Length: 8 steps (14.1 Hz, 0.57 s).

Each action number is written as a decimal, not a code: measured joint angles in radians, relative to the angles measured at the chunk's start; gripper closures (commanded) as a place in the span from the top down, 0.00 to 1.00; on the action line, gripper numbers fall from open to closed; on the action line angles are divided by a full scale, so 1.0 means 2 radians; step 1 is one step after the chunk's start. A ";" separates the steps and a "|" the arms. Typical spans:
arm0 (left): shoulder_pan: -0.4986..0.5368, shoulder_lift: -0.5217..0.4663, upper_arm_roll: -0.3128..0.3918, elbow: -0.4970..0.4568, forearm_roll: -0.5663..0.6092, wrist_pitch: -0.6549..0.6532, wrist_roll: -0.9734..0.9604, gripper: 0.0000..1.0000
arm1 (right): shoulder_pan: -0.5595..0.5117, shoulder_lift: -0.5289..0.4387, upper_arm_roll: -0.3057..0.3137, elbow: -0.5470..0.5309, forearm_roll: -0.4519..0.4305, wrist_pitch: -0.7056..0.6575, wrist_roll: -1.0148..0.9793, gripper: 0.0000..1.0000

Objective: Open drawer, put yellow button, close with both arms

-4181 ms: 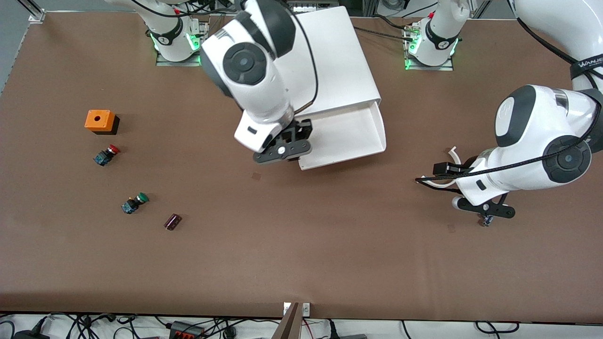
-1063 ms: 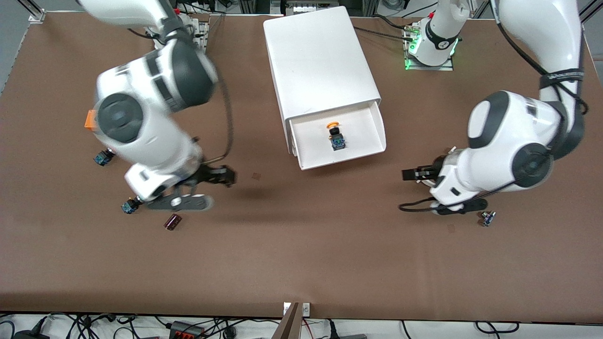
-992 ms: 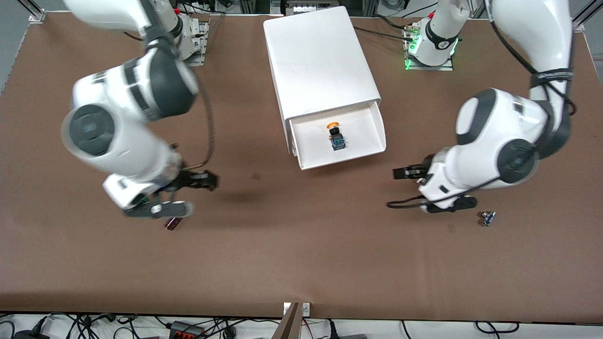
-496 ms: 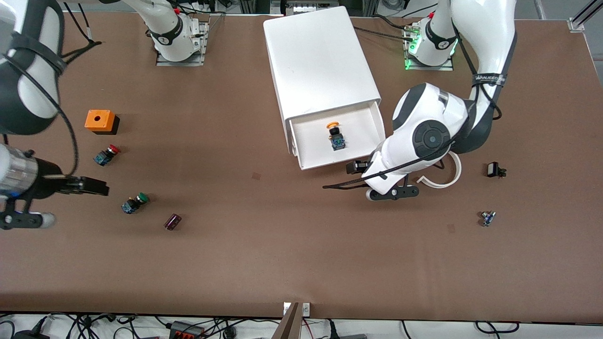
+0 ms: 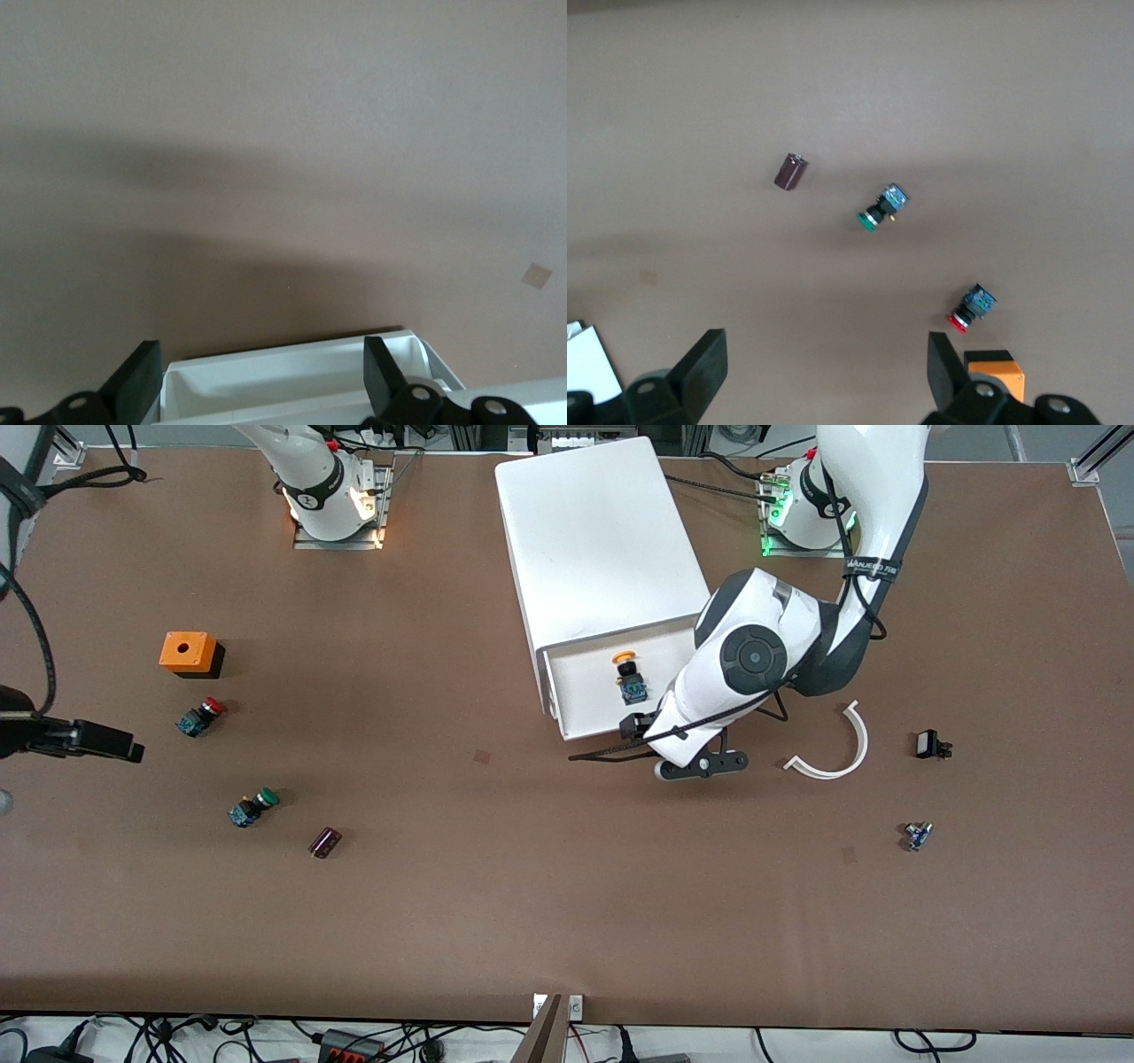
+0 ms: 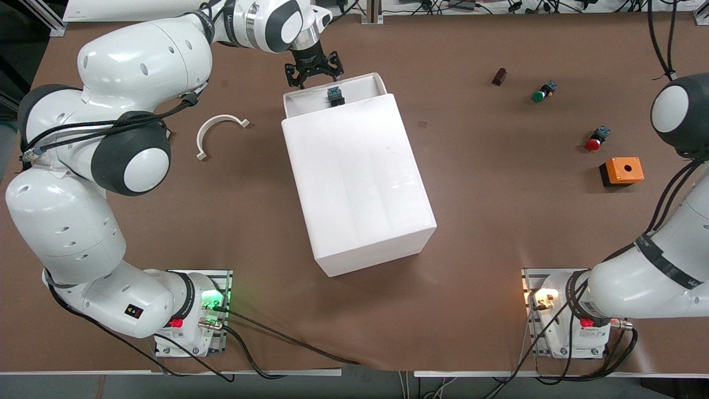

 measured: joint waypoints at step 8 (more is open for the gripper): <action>-0.002 -0.037 -0.034 -0.063 0.000 0.000 -0.017 1.00 | -0.025 -0.129 0.024 -0.156 -0.026 0.068 -0.041 1.00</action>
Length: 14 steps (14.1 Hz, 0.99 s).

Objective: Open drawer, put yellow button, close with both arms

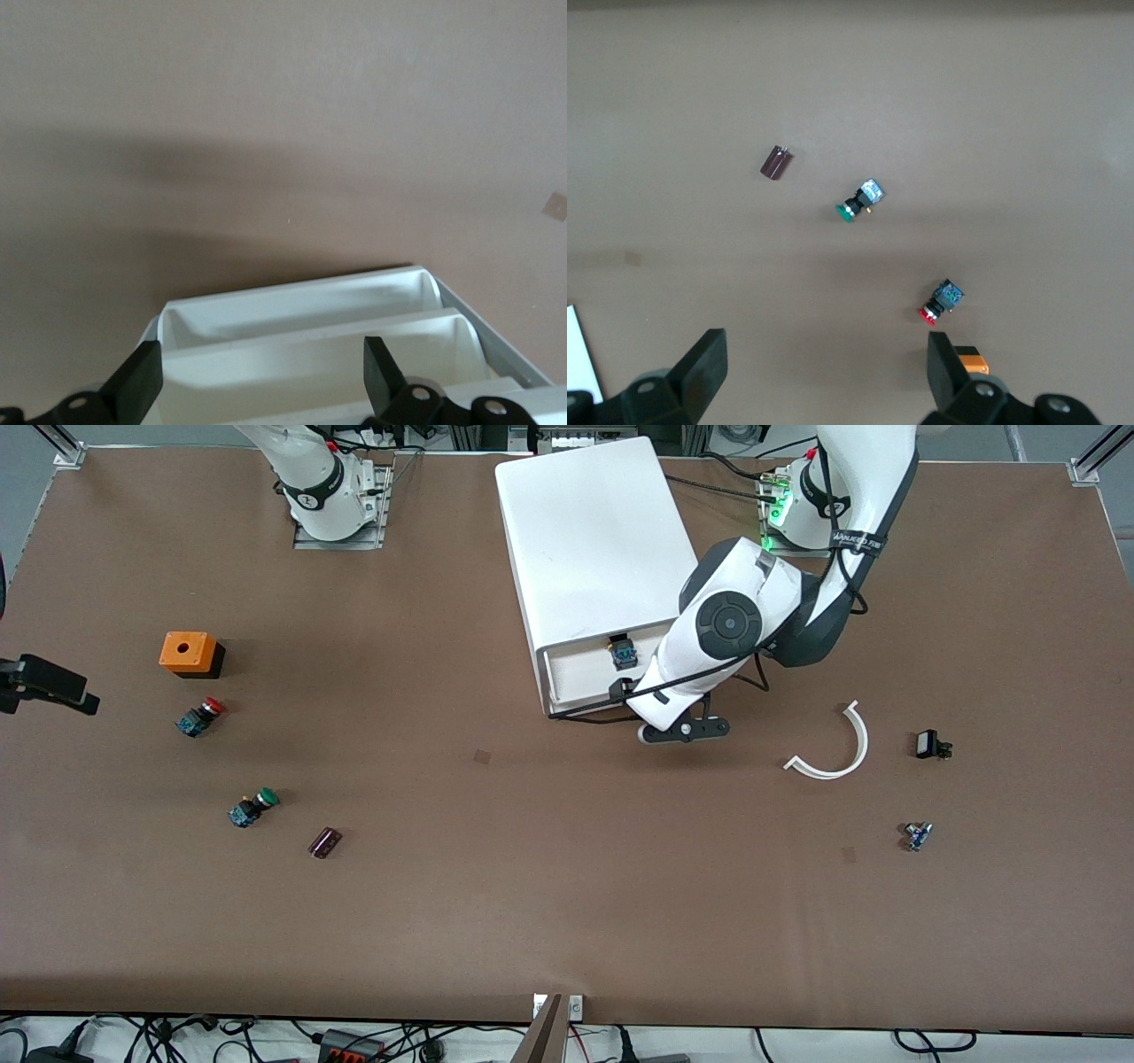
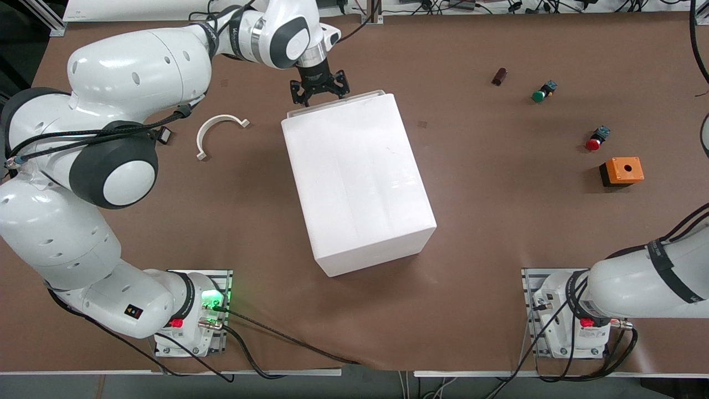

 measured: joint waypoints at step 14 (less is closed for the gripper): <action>0.000 -0.025 -0.024 -0.036 0.000 -0.027 -0.026 1.00 | 0.000 -0.155 0.014 -0.237 -0.024 0.068 0.000 1.00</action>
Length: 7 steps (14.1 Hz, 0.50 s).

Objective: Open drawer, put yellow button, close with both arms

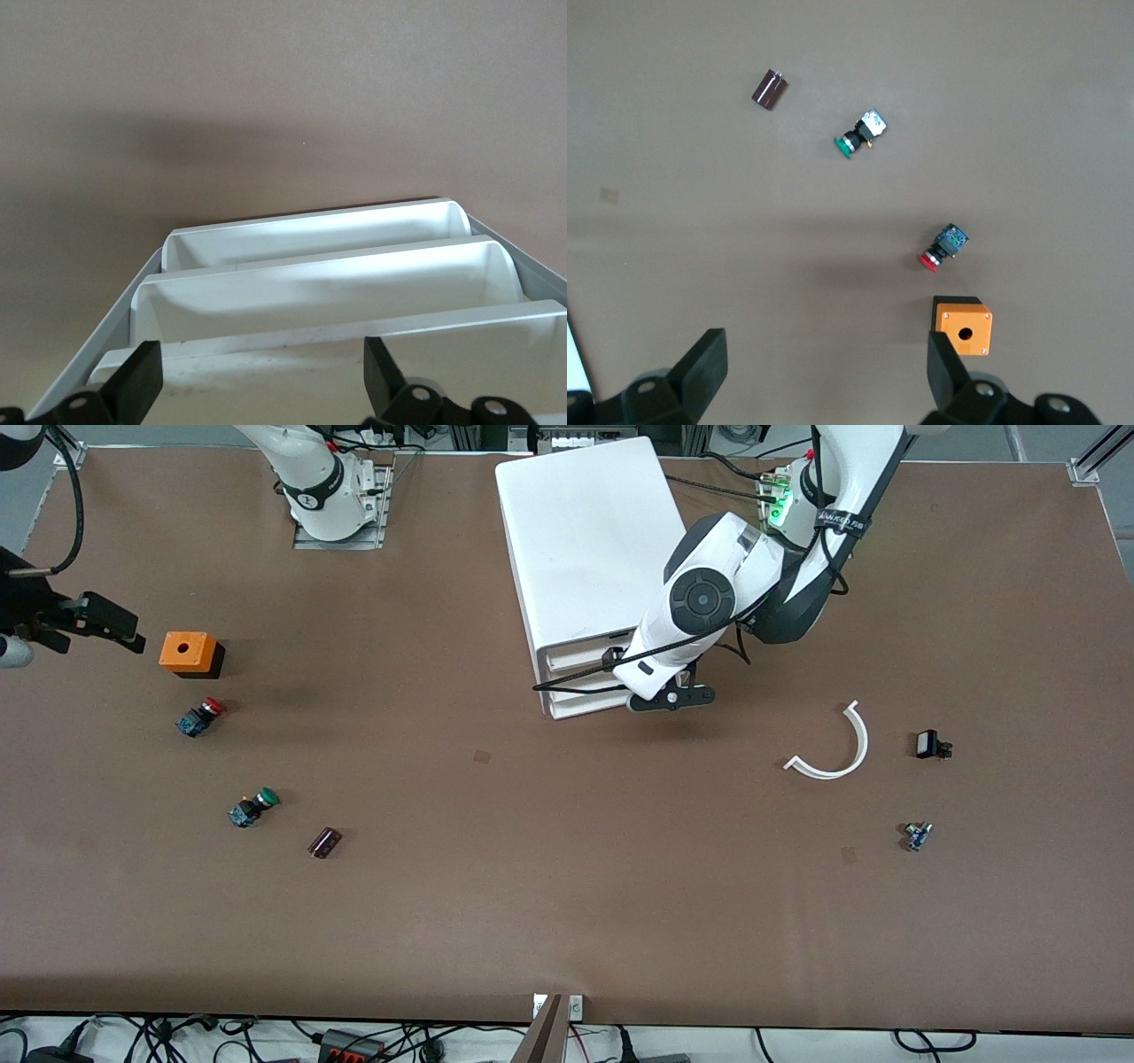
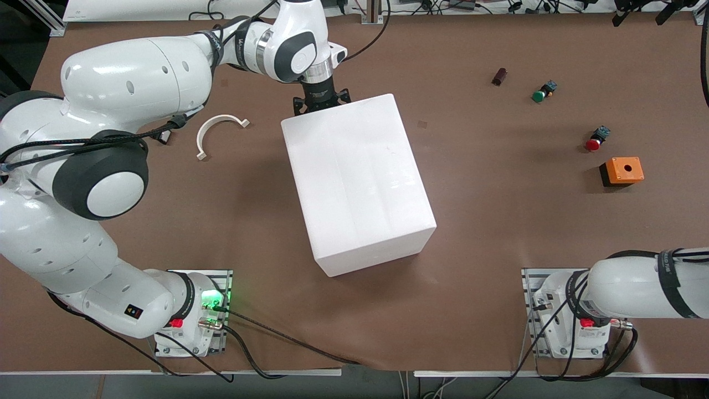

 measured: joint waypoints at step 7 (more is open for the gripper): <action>-0.001 0.000 -0.003 -0.004 0.000 -0.001 0.000 1.00 | 0.000 -0.011 0.000 -0.012 0.000 0.003 0.007 1.00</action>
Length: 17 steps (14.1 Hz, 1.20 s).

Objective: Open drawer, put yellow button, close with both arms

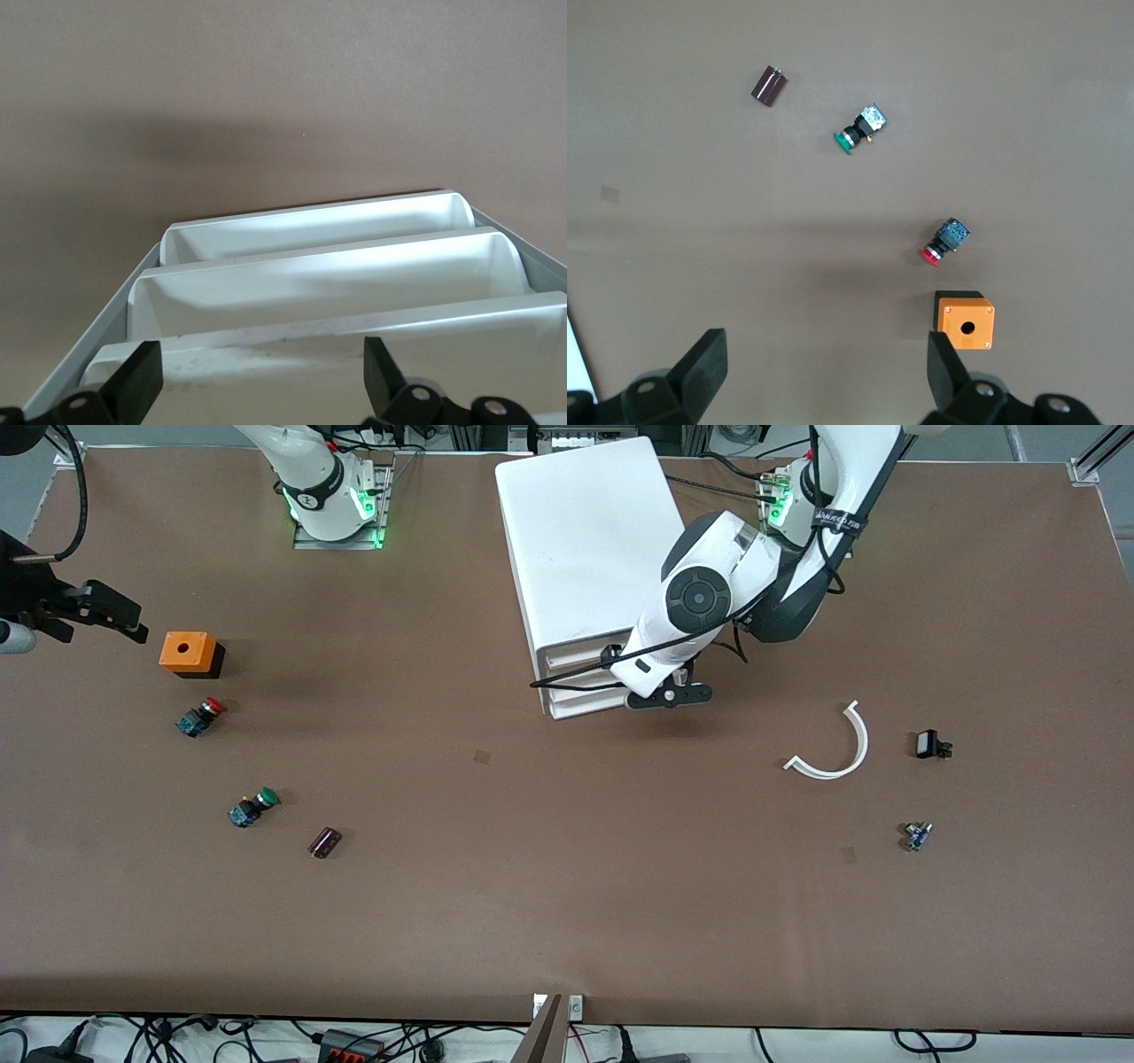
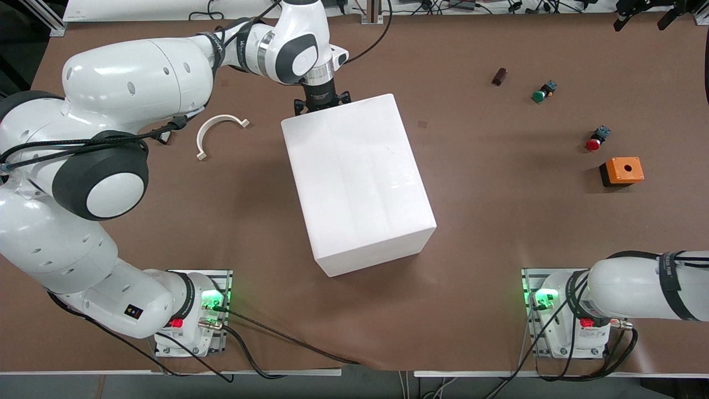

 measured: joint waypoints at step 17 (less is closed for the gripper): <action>0.054 -0.015 0.005 0.008 0.001 0.000 0.045 1.00 | 0.002 -0.002 0.004 0.000 0.000 -0.034 0.003 1.00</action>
